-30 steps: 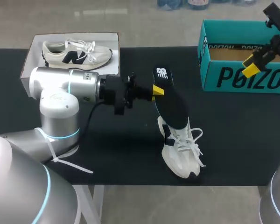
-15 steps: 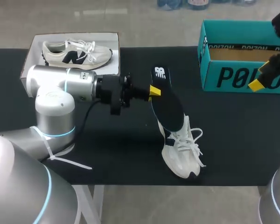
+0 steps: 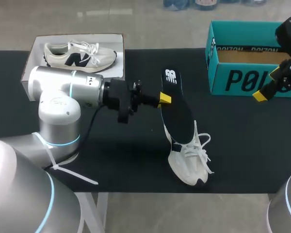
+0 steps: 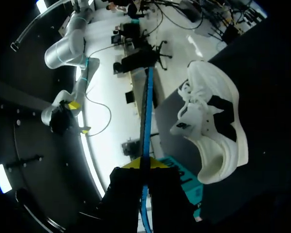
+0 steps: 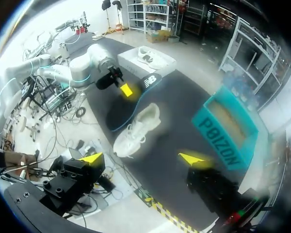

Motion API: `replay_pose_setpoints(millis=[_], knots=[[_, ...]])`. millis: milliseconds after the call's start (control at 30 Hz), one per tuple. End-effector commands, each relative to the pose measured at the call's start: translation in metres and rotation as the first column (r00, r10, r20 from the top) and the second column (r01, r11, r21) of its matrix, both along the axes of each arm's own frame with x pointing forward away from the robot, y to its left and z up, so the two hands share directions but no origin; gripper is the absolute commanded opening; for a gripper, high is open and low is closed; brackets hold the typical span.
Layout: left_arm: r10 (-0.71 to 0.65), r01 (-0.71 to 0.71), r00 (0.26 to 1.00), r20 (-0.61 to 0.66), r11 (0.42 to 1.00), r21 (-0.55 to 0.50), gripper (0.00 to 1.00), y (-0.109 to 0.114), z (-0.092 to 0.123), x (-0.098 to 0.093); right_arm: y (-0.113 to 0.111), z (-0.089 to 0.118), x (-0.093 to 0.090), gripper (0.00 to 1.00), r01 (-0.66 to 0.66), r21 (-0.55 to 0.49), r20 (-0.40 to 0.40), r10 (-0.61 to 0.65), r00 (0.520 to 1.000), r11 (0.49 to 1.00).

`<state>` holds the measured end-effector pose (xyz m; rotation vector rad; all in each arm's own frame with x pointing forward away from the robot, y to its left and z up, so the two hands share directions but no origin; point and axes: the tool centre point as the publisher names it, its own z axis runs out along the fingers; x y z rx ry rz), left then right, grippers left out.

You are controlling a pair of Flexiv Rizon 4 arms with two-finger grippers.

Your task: Take the shoe out of the shoebox, open the shoe tongue, remove and reinsert the insole, then place the shoe into the shoebox

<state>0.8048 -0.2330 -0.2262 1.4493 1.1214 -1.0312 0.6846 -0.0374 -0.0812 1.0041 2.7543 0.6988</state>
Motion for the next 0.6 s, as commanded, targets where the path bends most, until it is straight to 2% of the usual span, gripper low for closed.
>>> replay_pose_setpoints(millis=[33,600], knots=[[0.006,-0.006,1.000,0.008,1.000,-0.001,0.00,-0.0018,-0.0001,-0.0037,-0.0002,-0.0031,0.0024,1.00,-0.003,0.011,-0.008,0.004,1.000,1.000],[0.015,-0.015,1.000,0.024,1.000,-0.006,0.00,-0.0059,0.0026,-0.0065,0.0005,-0.0028,0.0020,1.00,0.010,-0.010,-0.025,-0.010,1.000,1.000]])
